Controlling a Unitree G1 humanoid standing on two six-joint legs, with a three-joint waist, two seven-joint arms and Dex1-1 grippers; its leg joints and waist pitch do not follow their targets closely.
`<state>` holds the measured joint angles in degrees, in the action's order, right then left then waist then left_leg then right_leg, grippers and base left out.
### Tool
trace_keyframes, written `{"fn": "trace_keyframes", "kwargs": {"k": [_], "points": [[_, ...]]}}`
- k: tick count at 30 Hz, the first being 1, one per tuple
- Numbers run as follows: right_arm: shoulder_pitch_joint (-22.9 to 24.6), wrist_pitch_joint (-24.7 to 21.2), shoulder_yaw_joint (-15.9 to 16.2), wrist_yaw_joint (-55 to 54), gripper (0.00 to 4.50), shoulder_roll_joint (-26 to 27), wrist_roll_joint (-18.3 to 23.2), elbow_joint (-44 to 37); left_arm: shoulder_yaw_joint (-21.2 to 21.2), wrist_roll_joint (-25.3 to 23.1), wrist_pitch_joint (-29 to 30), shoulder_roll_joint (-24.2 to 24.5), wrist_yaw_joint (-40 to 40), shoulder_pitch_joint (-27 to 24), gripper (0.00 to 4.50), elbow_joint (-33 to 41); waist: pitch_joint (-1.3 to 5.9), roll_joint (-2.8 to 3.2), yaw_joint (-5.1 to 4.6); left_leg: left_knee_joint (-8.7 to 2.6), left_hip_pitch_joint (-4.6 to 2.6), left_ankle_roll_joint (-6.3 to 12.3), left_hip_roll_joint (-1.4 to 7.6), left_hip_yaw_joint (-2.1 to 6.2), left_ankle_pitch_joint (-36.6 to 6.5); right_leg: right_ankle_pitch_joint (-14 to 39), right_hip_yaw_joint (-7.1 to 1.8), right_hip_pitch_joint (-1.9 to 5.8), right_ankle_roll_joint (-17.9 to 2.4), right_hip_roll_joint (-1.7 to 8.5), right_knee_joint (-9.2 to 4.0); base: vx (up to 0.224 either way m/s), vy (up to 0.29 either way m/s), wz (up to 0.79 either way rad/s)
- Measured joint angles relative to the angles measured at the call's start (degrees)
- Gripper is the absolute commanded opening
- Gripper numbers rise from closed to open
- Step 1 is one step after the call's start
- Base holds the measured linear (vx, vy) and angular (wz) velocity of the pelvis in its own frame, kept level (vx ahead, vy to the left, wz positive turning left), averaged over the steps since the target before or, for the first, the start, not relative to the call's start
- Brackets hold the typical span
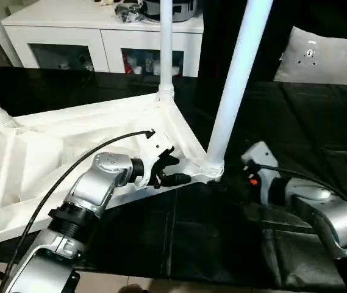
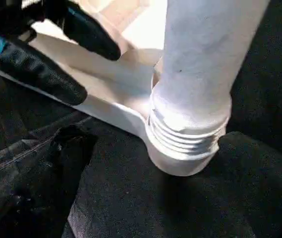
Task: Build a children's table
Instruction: Rotate leg to tighten
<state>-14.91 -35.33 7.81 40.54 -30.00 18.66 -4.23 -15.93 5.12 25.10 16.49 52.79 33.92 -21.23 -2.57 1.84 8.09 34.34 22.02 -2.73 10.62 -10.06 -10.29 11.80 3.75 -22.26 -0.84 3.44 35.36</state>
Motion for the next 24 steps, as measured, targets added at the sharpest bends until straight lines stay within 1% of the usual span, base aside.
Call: {"fn": "trace_keyframes", "kwargs": {"k": [2,4,6,9,12,15,17,18,19,24], "points": [[1.0,0.6,-0.7,0.1,4.50,-0.3,0.4,-0.7,-1.0,-0.6,0.1,-0.3,-0.6,0.0,3.22,-0.2,0.00,0.00,0.05,0.00,0.00,0.00,0.00,0.00,0.0,0.0,0.00,0.00,0.0,0.00,0.00,0.000,0.000,0.00],[1.4,0.6,-0.7,0.1,4.50,-0.6,0.6,-0.9,-1.0,-0.6,0.3,-0.6,-0.7,0.0,2.94,-1.0,0.00,0.00,0.05,0.00,0.00,0.00,0.00,0.00,0.0,0.0,0.00,0.00,0.0,0.00,0.00,0.000,0.000,0.00],[1.4,0.6,-0.9,0.1,4.50,-0.7,0.8,-1.2,-0.9,-0.5,0.3,-1.6,-0.8,0.0,2.82,-2.2,0.00,0.00,0.05,0.01,0.00,0.00,-0.01,0.00,0.0,0.0,0.00,0.01,0.0,0.00,0.00,0.000,0.000,0.00],[1.5,0.7,-1.5,0.2,4.50,-0.9,1.0,-1.7,-1.0,-0.5,-0.2,-2.3,-1.1,-0.1,2.47,-3.6,0.00,0.00,0.05,0.00,0.00,0.00,0.00,0.00,0.0,0.0,0.00,0.00,0.0,0.00,-0.01,0.000,0.000,0.00],[1.8,0.7,-2.1,0.8,4.50,-1.5,1.0,-1.9,-1.4,-1.5,-1.2,-2.2,-1.7,-0.1,2.35,-5.0,0.00,0.01,0.05,0.00,0.01,0.00,0.00,0.00,0.0,0.0,0.01,0.00,0.0,0.00,-0.01,0.000,0.000,0.00],[2.2,0.7,-2.1,1.5,4.50,-1.9,1.0,-2.6,-2.6,-1.7,-1.2,-1.3,-1.0,-0.1,2.03,-5.0,0.02,0.07,0.05,-0.01,0.01,0.00,0.00,0.00,0.0,0.0,0.00,0.00,0.0,0.00,-0.03,0.000,0.000,0.00],[2.2,0.7,-2.1,1.9,4.50,-2.1,1.0,-2.7,-2.7,-2.3,-1.2,-1.2,-0.8,-0.1,1.92,-5.0,0.02,0.07,0.03,-0.01,0.01,0.00,0.00,0.00,0.0,0.0,0.01,0.00,0.0,0.00,-0.03,0.000,0.000,0.00],[2.2,0.7,-2.1,1.9,4.50,-2.1,1.1,-2.8,-2.7,-2.5,-1.2,-1.2,-0.7,-0.1,1.68,-5.0,0.03,0.07,0.05,-0.01,0.00,0.00,0.00,0.00,0.0,0.0,0.01,0.01,0.0,0.00,-0.02,0.000,0.000,0.00],[2.2,0.7,-2.1,2.1,4.50,-2.2,1.1,-2.9,-2.7,-2.6,-1.2,-1.3,-0.7,-0.1,1.68,-5.0,0.03,0.07,0.05,-0.01,0.00,0.00,0.00,0.00,0.0,0.0,0.00,0.01,0.0,0.00,-0.02,0.000,0.000,0.00],[2.2,0.7,-2.1,2.6,4.50,-2.4,1.4,-3.7,-2.7,-2.7,-1.7,-1.3,-0.6,0.1,1.23,-5.7,0.03,0.09,0.06,-0.01,-0.05,0.00,0.00,0.00,0.0,0.0,0.00,0.05,0.0,0.00,-0.02,0.000,0.000,0.00]]}}
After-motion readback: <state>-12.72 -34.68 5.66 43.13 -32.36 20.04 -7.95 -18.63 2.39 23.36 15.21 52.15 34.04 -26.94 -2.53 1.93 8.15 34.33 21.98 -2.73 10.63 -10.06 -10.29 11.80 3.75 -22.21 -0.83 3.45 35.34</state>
